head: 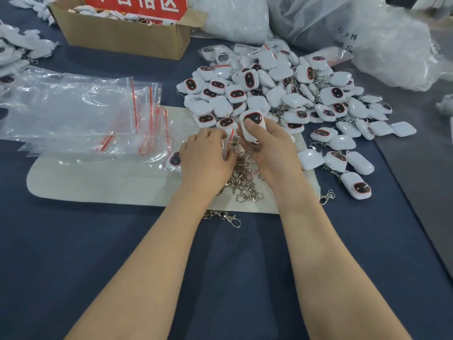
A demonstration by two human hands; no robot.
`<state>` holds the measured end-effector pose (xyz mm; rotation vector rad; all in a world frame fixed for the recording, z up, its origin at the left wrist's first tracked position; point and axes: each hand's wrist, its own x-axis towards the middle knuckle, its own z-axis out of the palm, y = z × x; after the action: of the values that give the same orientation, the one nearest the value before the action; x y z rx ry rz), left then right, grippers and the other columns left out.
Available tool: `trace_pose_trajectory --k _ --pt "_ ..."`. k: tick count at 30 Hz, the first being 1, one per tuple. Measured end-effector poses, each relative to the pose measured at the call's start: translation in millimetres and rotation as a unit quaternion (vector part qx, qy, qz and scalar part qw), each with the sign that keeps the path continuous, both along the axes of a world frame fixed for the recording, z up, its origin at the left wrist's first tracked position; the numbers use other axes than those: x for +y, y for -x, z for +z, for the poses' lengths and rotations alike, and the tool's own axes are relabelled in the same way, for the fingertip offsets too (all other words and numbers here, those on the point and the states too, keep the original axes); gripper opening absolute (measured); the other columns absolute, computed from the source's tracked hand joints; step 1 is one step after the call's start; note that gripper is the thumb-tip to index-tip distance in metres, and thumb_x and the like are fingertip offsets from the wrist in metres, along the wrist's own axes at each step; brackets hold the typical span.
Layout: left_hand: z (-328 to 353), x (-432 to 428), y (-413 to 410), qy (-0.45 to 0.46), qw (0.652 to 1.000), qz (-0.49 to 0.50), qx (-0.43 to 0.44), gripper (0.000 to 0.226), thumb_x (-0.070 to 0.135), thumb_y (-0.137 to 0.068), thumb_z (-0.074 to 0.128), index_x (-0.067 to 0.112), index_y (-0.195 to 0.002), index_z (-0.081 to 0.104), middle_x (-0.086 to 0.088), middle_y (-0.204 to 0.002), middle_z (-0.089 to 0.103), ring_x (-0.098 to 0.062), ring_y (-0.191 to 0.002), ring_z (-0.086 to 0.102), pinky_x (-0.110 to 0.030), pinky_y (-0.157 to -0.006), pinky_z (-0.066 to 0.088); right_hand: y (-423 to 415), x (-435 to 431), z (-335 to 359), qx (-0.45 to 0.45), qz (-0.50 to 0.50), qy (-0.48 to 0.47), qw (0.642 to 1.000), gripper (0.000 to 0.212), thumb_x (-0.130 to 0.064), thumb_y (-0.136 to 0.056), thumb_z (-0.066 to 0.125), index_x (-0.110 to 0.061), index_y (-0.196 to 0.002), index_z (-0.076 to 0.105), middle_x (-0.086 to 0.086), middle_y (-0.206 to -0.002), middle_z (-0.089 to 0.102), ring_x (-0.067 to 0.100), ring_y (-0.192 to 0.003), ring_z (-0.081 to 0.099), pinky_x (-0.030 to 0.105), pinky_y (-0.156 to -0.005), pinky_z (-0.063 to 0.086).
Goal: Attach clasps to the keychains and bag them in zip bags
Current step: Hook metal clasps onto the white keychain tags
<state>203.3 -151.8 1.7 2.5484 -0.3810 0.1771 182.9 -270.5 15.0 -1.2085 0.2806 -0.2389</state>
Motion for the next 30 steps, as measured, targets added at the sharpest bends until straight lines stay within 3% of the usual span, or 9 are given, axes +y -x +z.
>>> trace_pose_trajectory --k 4,10,17,23,27,30 --pt "0.3 0.0 -0.1 0.002 1.0 0.003 0.003 0.04 0.036 -0.09 0.055 0.018 -0.126 0.053 -0.003 -0.128 0.055 -0.029 -0.116 0.049 -0.041 -0.098 0.035 -0.5 0.1 -1.8 -0.013 -0.01 0.01 1.0 0.006 -0.004 -0.09 0.061 -0.008 -0.094 0.065 0.002 -0.081 0.068 0.011 -0.076 0.065 0.022 -0.069 0.051" --pt "0.0 0.4 -0.2 0.004 1.0 -0.002 0.004 0.04 0.037 -0.091 0.054 0.018 -0.126 0.054 -0.003 -0.128 0.055 -0.028 -0.116 0.049 -0.041 -0.098 0.035 -0.7 1.1 -3.4 -0.034 -0.004 0.034 0.999 0.008 -0.004 -0.091 0.06 -0.01 -0.094 0.065 0.003 -0.086 0.068 0.014 -0.083 0.066 0.025 -0.077 0.054" --pt "-0.4 0.1 -0.5 0.003 1.0 -0.003 0.004 0.039 0.037 -0.091 0.054 0.018 -0.125 0.054 -0.003 -0.128 0.055 -0.028 -0.117 0.048 -0.04 -0.098 0.035 -2.1 2.4 -1.4 -0.024 -0.001 -0.052 0.998 0.021 -0.006 -0.099 0.048 -0.008 -0.087 0.065 0.0 -0.077 0.069 0.018 -0.078 0.065 0.025 -0.076 0.055" --pt "-0.4 0.0 -0.2 0.0 1.0 -0.004 0.002 0.039 0.037 -0.091 0.054 0.017 -0.125 0.054 -0.003 -0.127 0.055 -0.028 -0.116 0.049 -0.041 -0.097 0.036 -0.1 3.7 -1.2 -0.038 -0.013 -0.013 0.999 0.02 -0.007 -0.1 0.046 -0.013 -0.091 0.063 0.002 -0.082 0.068 0.016 -0.079 0.063 0.024 -0.074 0.053" --pt "-0.1 -0.1 0.8 -0.002 1.0 -0.006 -0.004 0.04 0.035 -0.09 0.055 0.016 -0.125 0.053 -0.004 -0.127 0.055 -0.029 -0.116 0.048 -0.041 -0.098 0.037 0.8 3.0 1.9 -0.039 0.027 -0.029 0.998 0.019 0.002 -0.099 0.043 -0.004 -0.104 0.06 0.007 -0.09 0.066 0.015 -0.08 0.062 0.023 -0.073 0.051" --pt "1.4 0.7 1.8 0.007 1.0 -0.009 -0.017 0.042 0.035 -0.089 0.058 0.014 -0.125 0.053 -0.007 -0.125 0.055 -0.029 -0.116 0.047 -0.04 -0.095 0.037 1.3 4.0 3.5 -0.039 0.03 -0.003 0.999 0.03 0.013 -0.093 0.042 -0.002 -0.114 0.057 0.007 -0.094 0.067 0.013 -0.082 0.065 0.02 -0.072 0.054"
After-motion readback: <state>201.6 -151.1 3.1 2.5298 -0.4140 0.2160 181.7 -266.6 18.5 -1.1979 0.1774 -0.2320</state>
